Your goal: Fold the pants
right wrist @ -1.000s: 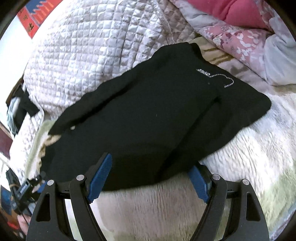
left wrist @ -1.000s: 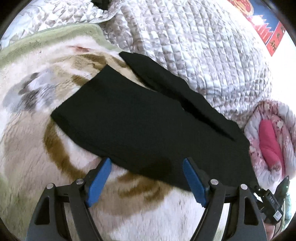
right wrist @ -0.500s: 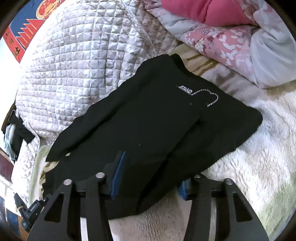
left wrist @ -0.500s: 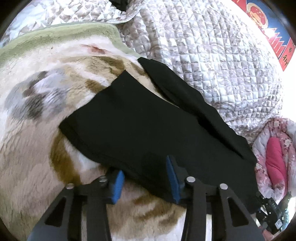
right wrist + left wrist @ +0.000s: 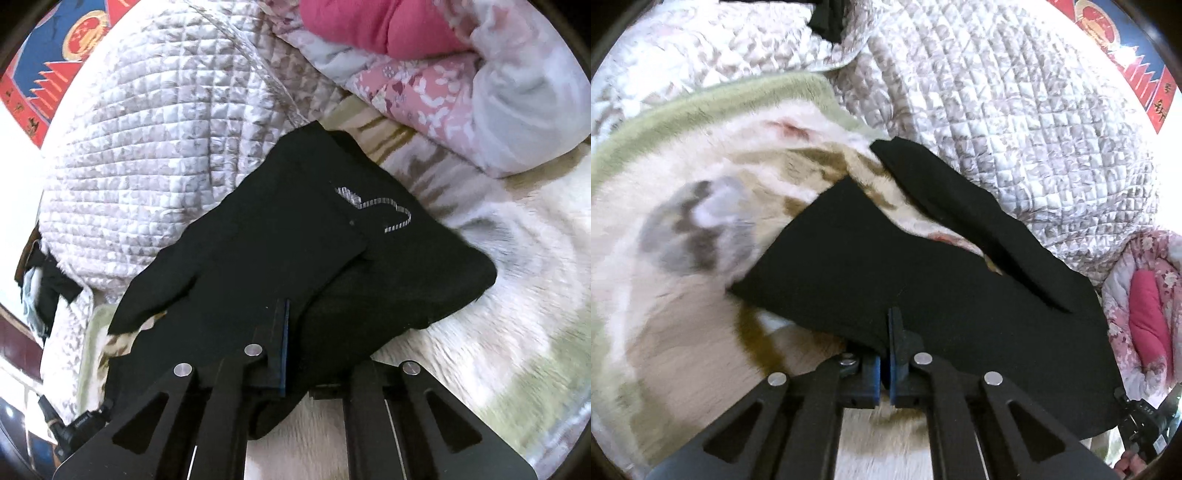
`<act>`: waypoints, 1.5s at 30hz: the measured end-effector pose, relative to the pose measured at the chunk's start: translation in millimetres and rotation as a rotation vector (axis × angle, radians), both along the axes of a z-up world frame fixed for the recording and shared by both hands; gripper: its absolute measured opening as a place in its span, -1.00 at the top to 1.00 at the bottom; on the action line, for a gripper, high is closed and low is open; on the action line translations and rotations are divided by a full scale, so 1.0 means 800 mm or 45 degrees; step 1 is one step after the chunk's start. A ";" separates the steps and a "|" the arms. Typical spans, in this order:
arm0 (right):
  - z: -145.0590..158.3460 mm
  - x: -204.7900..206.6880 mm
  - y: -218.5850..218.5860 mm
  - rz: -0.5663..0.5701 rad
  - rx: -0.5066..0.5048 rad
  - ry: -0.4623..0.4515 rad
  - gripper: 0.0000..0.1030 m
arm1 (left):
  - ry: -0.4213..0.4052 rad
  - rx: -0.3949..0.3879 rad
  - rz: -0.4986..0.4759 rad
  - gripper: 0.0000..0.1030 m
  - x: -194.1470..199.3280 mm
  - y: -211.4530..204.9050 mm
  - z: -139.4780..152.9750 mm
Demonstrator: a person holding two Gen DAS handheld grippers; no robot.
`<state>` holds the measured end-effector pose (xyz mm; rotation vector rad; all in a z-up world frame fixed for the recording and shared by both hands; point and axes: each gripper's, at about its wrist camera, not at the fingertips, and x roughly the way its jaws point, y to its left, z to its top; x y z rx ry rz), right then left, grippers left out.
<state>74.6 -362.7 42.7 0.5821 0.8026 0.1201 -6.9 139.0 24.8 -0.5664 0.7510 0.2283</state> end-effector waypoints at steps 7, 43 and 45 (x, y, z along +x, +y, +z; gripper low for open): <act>0.000 -0.075 -0.014 0.001 0.028 0.040 0.88 | -0.027 0.003 -0.021 0.92 -0.077 -0.010 0.018; 0.044 -0.123 -0.036 -0.213 -0.392 -0.050 0.42 | 0.059 0.359 0.154 0.38 -0.092 -0.007 0.042; 0.043 -0.101 -0.006 -0.052 -0.449 -0.059 0.37 | 0.058 0.335 0.005 0.30 -0.069 -0.032 0.041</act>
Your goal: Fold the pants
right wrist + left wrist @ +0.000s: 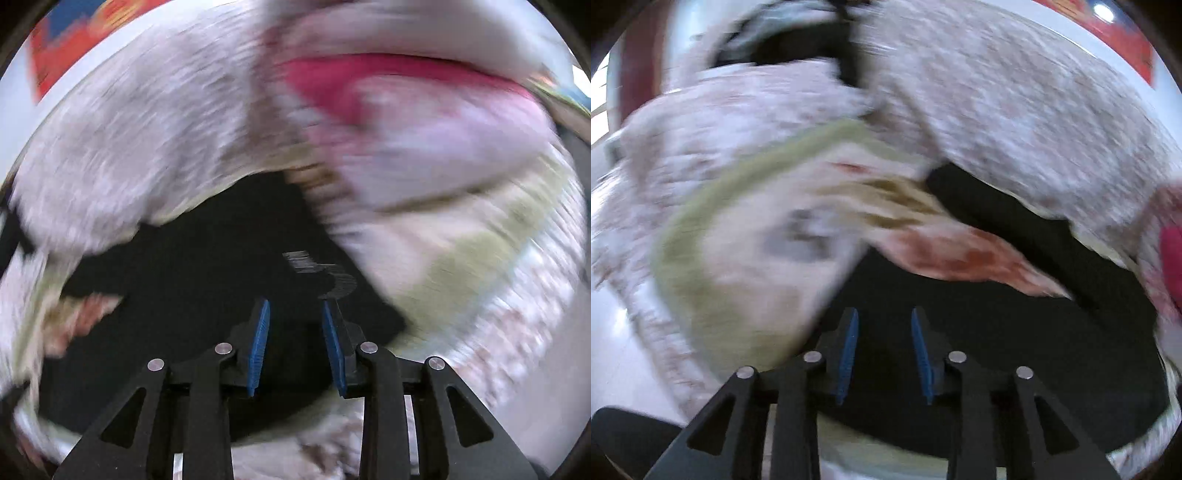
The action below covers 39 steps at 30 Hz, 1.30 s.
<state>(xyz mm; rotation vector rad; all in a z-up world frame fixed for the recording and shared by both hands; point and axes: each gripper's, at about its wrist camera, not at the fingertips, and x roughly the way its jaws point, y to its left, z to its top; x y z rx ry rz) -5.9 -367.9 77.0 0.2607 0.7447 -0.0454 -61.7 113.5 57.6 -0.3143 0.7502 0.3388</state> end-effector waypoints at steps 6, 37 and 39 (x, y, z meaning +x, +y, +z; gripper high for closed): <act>-0.024 0.064 0.053 0.225 -0.160 0.116 0.28 | 0.058 0.011 -0.343 0.25 0.071 -0.063 -0.019; -0.068 0.162 0.177 0.546 -0.298 0.284 0.09 | 0.184 0.148 -0.452 0.12 0.159 -0.107 -0.047; -0.069 0.164 0.172 0.544 -0.269 0.280 0.09 | 0.185 0.172 -0.453 0.11 0.160 -0.110 -0.046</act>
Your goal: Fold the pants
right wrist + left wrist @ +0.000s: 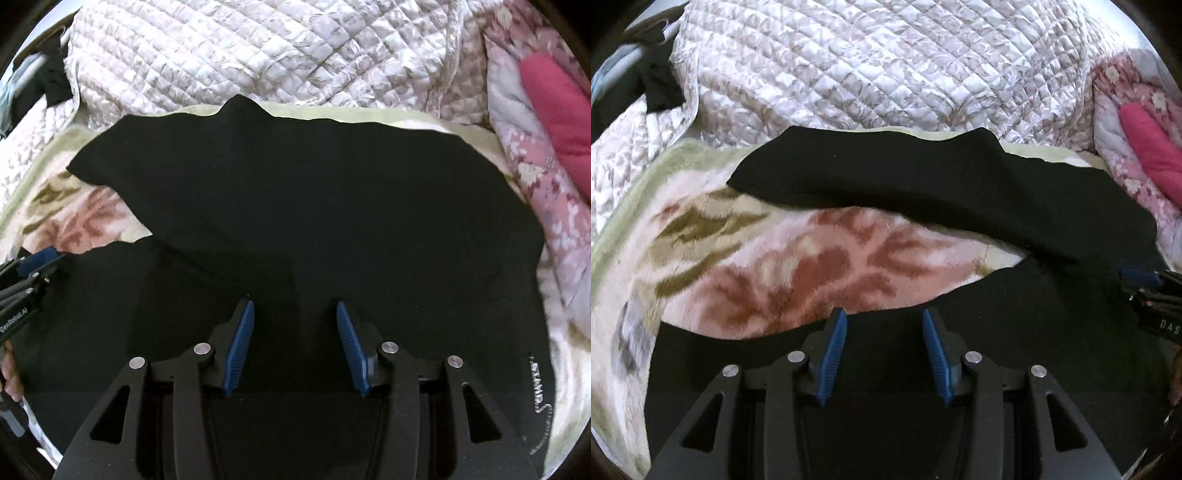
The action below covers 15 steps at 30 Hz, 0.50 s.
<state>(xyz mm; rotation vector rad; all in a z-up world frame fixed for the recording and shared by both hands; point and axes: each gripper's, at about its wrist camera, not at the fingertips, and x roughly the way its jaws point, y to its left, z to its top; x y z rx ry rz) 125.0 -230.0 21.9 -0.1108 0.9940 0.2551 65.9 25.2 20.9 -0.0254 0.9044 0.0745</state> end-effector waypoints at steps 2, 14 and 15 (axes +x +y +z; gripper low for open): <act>0.008 -0.003 -0.001 -0.004 0.006 -0.028 0.09 | -0.001 -0.016 0.010 0.11 -0.001 0.002 0.001; 0.026 0.000 -0.047 -0.210 0.036 -0.073 0.08 | -0.053 0.026 0.066 0.11 -0.008 0.015 0.011; 0.020 0.004 -0.049 -0.219 0.037 -0.037 0.08 | -0.044 0.028 0.071 0.11 -0.006 0.016 0.009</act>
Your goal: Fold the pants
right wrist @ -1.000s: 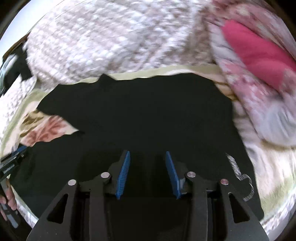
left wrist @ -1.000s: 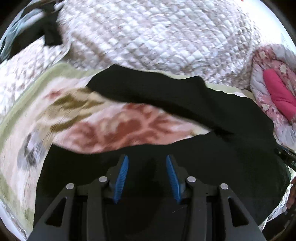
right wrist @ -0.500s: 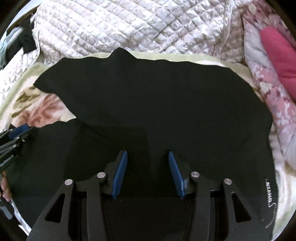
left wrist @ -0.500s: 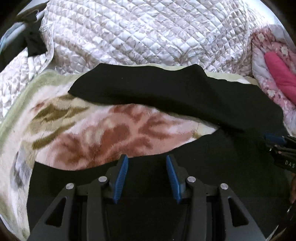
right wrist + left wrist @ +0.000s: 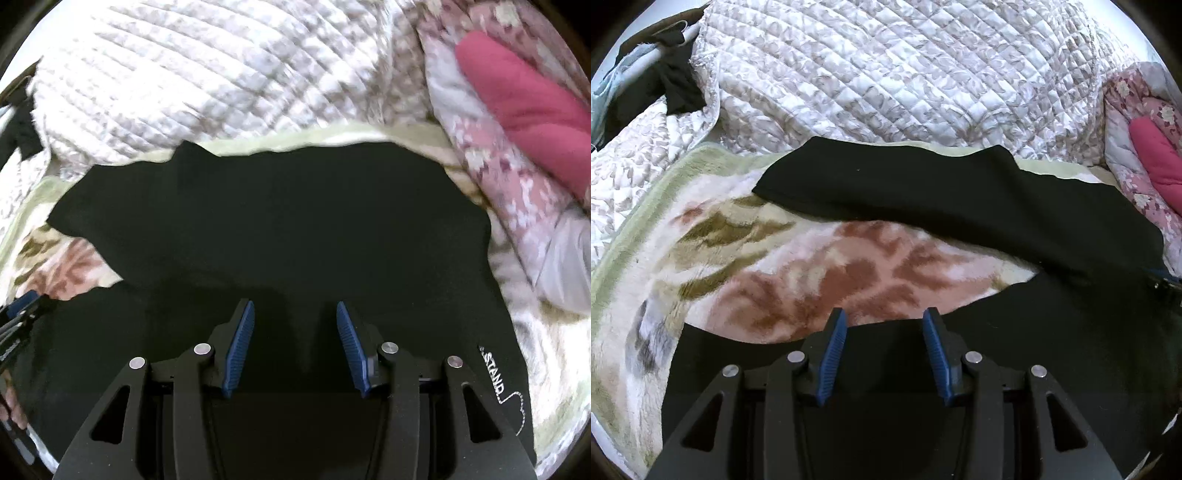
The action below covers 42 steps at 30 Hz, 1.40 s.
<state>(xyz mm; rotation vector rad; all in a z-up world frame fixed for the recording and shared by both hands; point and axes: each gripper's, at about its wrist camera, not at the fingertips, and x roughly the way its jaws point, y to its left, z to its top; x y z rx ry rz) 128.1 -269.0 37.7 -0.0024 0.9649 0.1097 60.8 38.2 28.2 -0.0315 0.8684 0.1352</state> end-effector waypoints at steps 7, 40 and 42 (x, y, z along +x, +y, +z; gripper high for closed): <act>0.005 -0.004 0.000 0.000 0.026 -0.018 0.08 | 0.028 0.000 -0.004 0.11 0.001 -0.002 -0.007; -0.002 0.240 0.036 0.384 -0.141 -0.002 -0.22 | 0.052 0.044 -0.191 -0.18 0.250 -0.008 -0.013; -0.018 0.250 0.038 0.393 -0.148 0.058 -0.22 | 0.087 0.049 -0.195 -0.18 0.255 -0.009 -0.024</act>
